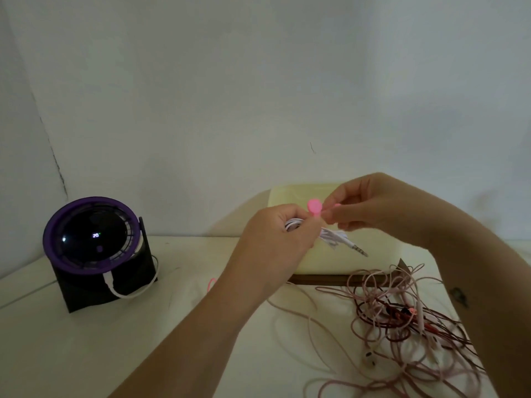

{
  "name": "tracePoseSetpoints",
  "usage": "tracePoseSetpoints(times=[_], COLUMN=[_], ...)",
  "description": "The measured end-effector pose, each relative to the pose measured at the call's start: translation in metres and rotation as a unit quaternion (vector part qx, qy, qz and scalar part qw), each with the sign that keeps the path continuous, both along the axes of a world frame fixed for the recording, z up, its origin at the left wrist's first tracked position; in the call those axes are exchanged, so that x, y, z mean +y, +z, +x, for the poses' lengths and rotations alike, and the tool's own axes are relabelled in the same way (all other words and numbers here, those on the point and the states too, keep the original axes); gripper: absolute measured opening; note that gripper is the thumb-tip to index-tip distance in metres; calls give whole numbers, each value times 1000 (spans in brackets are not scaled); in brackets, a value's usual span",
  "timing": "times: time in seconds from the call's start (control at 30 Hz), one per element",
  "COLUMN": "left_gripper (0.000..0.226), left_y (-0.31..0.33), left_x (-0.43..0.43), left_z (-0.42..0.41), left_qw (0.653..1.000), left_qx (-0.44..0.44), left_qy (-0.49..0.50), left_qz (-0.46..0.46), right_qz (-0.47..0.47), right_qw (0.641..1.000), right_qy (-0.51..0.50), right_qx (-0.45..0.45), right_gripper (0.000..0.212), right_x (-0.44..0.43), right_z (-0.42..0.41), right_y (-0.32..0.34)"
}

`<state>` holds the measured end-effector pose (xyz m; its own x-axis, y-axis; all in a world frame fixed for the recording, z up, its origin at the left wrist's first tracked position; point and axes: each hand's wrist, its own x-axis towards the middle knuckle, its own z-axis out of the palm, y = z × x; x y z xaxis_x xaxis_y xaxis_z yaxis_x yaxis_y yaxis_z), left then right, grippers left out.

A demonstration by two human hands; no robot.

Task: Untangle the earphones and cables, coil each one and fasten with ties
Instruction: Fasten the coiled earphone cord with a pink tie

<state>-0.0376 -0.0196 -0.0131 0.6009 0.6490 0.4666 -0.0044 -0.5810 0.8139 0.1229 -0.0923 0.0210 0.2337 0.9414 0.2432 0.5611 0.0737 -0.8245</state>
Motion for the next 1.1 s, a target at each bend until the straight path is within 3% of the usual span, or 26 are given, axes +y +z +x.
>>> tracePoseSetpoints(times=[0.2,0.33,0.4,0.5,0.63,0.73,0.8,0.87,0.93,1.1], left_gripper=[14,17,17,8,11,11,16,21,22,14], left_y=[-7,-7,-6,-3,-4,-3,-1,2,3,4], left_x=[5,11,13,14,21,27,30,29,28,24], left_z=[6,6,8,8,4,1,-2,-4,-4,0], left_qw=[998,984,953,876,792,748,737,746,762,768], left_qx=[8,-46,-101,-180,-243,-278,-294,-291,-279,-302], left_qy=[53,-2,-30,-90,-147,-175,-180,-183,-186,-225], left_qz=[-24,-174,-285,-438,-541,-577,-581,-570,-553,-518], right_qz=[89,117,138,149,219,262,233,195,183,176], right_qw=[968,941,929,915,879,873,916,956,972,981], right_qy=[-105,-148,-159,-160,-175,-190,-157,-115,-76,-19], right_qx=[-208,-280,-304,-338,-385,-364,-288,-185,-124,-83], right_gripper=[12,7,9,9,11,9,5,4,9,19], right_x=[-5,2,7,10,22,30,33,32,30,20], right_z=[-45,-58,-63,-71,-83,-85,-80,-72,-63,-45], right_y=[9,4,0,-5,-20,-31,-31,-27,-21,-11])
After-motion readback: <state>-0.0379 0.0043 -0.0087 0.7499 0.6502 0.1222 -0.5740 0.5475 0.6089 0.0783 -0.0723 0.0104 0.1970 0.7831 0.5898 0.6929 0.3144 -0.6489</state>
